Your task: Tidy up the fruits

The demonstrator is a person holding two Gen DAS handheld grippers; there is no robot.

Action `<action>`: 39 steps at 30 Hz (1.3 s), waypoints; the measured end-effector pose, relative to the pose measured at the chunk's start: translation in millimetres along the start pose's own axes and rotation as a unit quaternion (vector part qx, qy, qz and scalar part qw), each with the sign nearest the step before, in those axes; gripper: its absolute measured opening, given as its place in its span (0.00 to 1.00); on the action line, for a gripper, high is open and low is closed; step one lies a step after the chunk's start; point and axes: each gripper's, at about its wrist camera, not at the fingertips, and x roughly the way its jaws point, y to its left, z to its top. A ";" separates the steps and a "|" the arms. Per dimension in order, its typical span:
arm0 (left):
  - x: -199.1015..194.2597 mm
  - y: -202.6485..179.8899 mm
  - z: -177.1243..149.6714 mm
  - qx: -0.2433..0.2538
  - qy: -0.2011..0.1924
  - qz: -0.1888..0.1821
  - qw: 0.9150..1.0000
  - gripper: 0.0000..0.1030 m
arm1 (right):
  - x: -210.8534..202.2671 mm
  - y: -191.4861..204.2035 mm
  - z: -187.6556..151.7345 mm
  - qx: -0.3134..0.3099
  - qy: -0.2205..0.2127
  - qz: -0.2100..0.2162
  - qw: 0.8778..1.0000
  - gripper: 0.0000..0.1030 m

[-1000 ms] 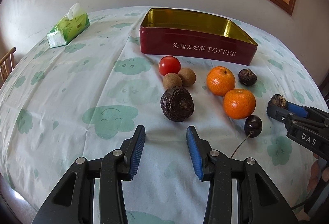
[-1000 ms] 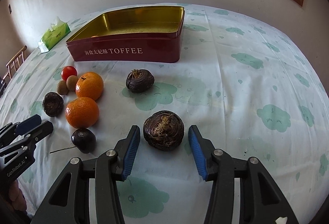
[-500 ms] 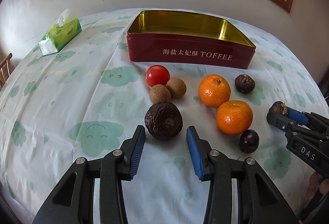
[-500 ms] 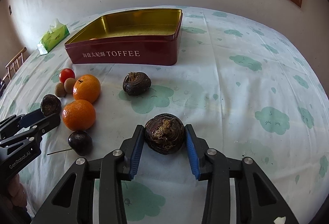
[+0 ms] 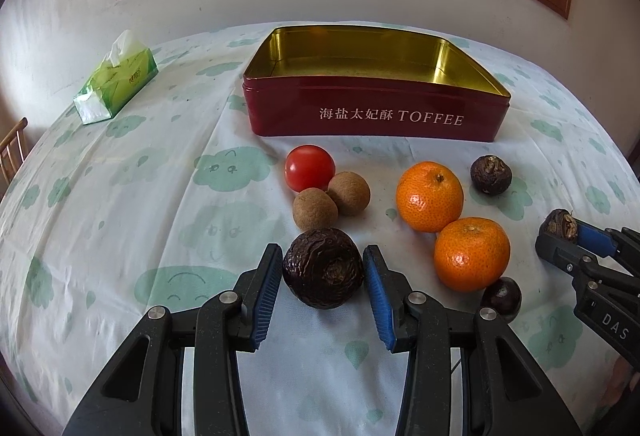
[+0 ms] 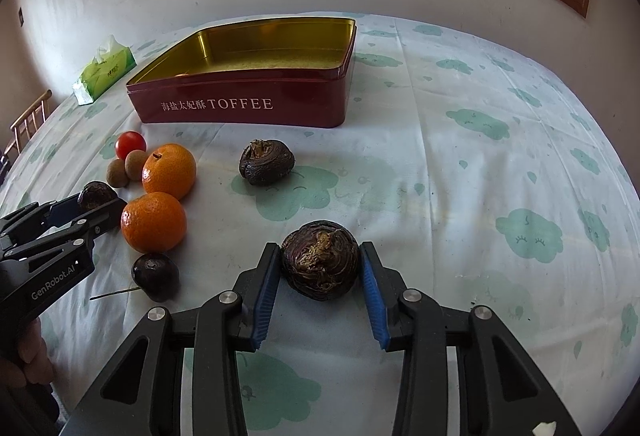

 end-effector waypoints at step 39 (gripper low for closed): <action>-9.3 -1.5 -7.5 0.003 -0.013 -0.006 1.000 0.35 | -0.6 -1.0 -0.1 -0.003 -0.003 -0.006 1.000 0.35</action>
